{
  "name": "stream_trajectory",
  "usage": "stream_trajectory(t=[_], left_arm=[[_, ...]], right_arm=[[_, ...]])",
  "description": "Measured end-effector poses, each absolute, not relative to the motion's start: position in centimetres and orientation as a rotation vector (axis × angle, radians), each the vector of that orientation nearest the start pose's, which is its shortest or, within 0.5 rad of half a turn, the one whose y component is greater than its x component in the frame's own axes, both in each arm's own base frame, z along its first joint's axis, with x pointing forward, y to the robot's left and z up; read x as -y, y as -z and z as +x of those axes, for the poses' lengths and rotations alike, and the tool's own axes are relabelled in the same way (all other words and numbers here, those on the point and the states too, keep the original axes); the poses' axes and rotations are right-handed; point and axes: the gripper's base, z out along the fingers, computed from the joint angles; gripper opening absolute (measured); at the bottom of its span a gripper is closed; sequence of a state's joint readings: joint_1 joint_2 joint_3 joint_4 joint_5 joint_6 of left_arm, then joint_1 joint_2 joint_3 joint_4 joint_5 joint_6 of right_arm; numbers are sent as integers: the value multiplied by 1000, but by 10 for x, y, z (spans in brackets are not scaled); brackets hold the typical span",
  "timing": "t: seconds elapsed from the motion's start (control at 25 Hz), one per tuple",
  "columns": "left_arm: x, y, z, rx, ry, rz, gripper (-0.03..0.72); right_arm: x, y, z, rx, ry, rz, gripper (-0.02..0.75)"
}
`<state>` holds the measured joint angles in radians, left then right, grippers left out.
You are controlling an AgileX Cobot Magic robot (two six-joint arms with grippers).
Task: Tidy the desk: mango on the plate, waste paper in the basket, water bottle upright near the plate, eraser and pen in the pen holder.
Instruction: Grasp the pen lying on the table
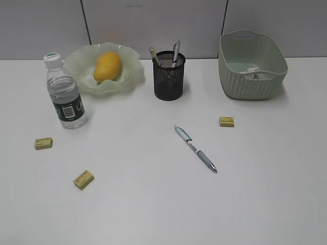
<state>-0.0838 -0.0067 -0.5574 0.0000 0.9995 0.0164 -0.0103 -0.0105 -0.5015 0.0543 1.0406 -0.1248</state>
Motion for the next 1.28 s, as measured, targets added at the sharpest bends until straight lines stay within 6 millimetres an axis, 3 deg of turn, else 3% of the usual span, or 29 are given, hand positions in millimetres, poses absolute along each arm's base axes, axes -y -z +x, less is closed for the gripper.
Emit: stream_trajectory(t=[0.2,1.28], left_arm=[[1,-285,-10,-2006,69,104,498],[7,-285,-11,-2011,156,110,449]], right_arm=[[-4,-279,-6,-2008,21,-117,361],[-7,-280,-6,-2004,-16,-119,356]])
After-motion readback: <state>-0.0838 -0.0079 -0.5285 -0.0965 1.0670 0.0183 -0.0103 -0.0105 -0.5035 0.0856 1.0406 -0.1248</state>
